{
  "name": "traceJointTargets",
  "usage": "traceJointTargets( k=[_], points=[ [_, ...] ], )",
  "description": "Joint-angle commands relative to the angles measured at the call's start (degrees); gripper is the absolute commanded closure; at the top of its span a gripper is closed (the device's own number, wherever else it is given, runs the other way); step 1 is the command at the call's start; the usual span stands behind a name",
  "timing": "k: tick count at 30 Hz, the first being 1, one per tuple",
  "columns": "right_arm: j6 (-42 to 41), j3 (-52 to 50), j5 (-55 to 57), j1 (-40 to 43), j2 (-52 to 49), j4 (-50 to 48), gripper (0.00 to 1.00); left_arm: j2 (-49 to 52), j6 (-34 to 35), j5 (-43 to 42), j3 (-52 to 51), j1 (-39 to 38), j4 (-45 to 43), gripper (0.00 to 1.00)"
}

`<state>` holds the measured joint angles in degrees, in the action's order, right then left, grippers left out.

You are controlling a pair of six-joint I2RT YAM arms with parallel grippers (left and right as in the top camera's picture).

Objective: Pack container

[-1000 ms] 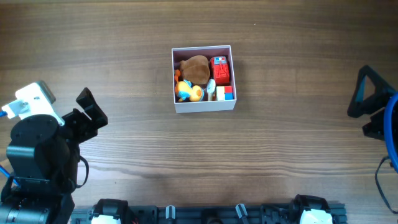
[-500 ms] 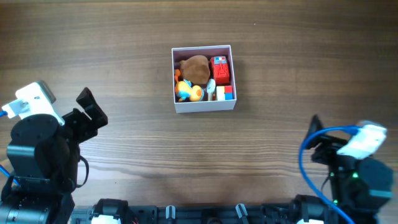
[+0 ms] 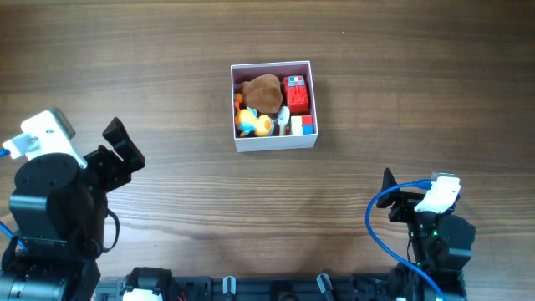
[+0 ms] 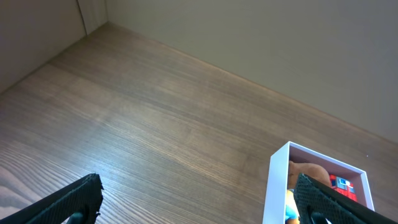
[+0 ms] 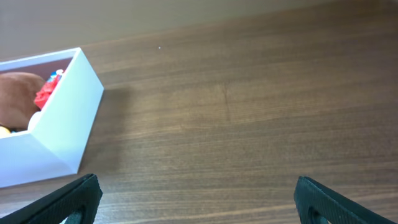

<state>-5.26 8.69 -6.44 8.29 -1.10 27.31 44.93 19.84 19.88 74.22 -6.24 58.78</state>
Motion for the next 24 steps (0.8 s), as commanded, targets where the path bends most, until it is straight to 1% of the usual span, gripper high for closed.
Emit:
traceJointTargets(
  k=[1, 15, 17, 18, 20, 22, 23, 24],
  points=[
    [0.2, -0.3, -1.1, 0.0, 0.9, -0.3, 0.0, -0.2, 0.0, 0.3, 0.5, 0.4, -0.1, 0.0],
    [0.2, -0.2, -1.1, 0.0, 0.9, -0.3, 0.0, -0.5, -0.1, 0.3, 0.5, 0.4, 0.3, 0.0],
    [0.2, -0.2, -1.1, 0.0, 0.9, -0.3, 0.0, -2.6, -0.1, 1.7, -0.6, 1.3, 1.9, 0.0],
    [0.2, -0.2, -1.1, 0.0, 0.9, -0.3, 0.0, -5.6, 0.2, 1.7, -2.8, 3.0, 1.7, 0.0],
    [0.2, -0.3, -1.1, 0.0, 0.9, -0.3, 0.0, -10.4, 0.4, -0.8, -8.8, 4.9, -2.4, 0.0],
    [0.2, -0.3, -1.1, 0.0, 0.9, -0.3, 0.0, -15.8, 0.4, -4.1, -17.6, 6.5, -11.8, 0.0],
    [0.2, -0.3, -1.1, 0.0, 0.9, -0.3, 0.0, -19.6, 0.4, -5.8, -24.8, 7.3, -18.6, 0.0],
    [0.2, -0.3, -1.1, 0.0, 0.9, -0.3, 0.0, -22.4, 0.4, -6.6, -29.9, 7.4, -22.5, 0.0]
  ],
)
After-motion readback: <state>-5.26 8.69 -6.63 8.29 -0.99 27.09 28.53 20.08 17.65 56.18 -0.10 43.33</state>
